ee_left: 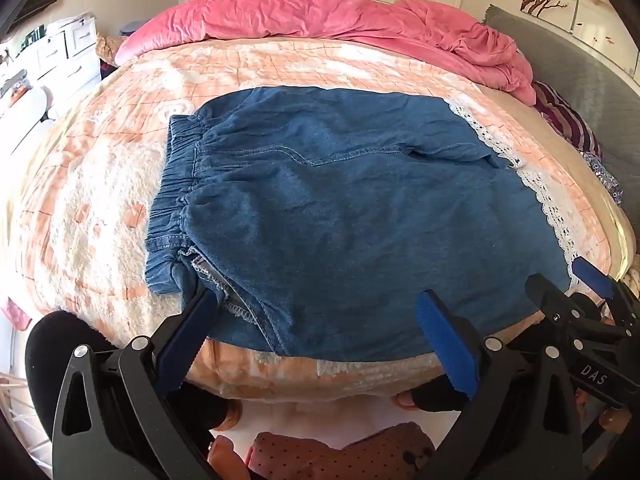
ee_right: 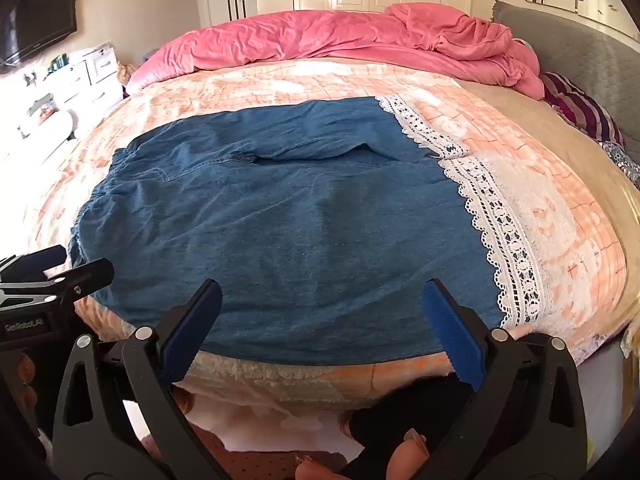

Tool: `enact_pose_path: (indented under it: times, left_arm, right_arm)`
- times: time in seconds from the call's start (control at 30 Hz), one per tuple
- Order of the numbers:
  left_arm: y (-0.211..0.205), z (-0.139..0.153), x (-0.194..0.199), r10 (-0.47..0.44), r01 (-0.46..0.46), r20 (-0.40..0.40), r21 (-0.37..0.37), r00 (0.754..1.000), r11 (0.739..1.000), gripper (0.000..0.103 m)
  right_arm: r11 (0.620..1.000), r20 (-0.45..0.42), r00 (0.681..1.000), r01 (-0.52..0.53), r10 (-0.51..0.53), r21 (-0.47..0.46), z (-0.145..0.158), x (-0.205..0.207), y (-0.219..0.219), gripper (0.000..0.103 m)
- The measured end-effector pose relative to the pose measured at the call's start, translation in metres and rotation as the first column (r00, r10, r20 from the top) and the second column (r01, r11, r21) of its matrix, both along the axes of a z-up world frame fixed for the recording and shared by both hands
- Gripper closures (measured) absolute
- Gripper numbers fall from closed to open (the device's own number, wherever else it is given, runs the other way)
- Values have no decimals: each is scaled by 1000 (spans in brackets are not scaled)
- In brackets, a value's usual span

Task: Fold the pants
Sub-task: 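Position both grippers open at the waistband edge of the denim pants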

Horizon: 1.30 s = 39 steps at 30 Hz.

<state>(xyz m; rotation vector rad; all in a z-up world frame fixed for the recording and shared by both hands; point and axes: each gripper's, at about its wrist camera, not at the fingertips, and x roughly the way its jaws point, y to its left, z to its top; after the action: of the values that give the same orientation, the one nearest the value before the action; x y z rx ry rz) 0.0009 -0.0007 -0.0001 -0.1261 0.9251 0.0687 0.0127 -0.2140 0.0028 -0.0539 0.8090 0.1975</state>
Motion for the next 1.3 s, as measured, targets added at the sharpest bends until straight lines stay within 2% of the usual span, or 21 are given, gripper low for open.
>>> enact_pose_path:
  times: [1.3]
  left_arm:
    - [-1,5,-1,-9,9,24,-4,1000,1000,4]
  right_arm:
    - [1000,29,999,-12,13,-12,6,-3,7,9]
